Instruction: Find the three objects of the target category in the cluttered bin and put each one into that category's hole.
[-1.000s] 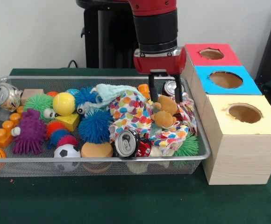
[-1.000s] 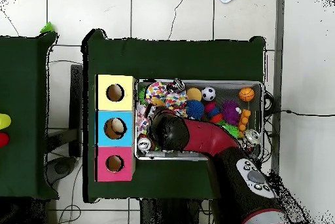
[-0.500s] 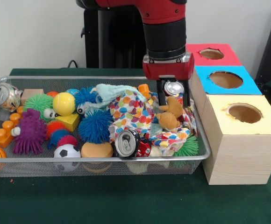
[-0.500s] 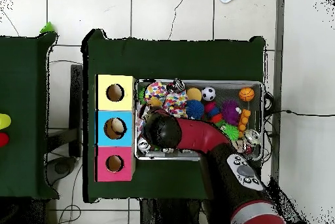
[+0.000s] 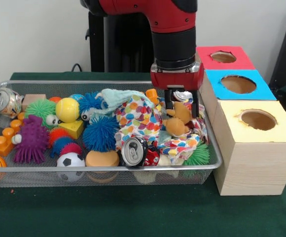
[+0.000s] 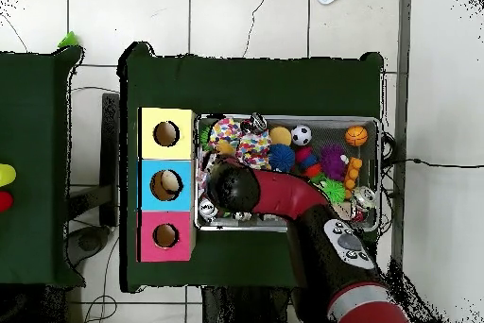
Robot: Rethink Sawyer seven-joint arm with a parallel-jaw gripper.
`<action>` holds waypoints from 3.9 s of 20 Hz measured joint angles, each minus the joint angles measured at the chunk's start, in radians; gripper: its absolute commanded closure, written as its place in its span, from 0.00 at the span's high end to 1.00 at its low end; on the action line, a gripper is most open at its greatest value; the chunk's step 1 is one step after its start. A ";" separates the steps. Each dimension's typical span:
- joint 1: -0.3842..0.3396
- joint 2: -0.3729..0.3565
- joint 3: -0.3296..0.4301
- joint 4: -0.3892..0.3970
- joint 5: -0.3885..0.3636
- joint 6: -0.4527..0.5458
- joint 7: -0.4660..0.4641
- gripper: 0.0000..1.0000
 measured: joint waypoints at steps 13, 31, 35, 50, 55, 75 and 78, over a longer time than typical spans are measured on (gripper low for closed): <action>0.012 0.006 -0.055 -0.014 -0.038 -0.019 0.000 0.00; -0.183 -0.078 0.031 0.005 0.106 0.303 0.000 0.00; -0.199 -0.108 0.037 0.032 0.128 0.325 0.000 0.00; -0.206 -0.118 0.150 0.281 0.275 0.266 0.000 0.00; -0.208 -0.099 0.205 0.387 0.332 0.202 0.000 0.00; -0.216 -0.115 0.225 0.507 0.378 0.181 0.000 0.00; -0.216 -0.143 0.225 0.530 0.403 0.192 0.000 0.00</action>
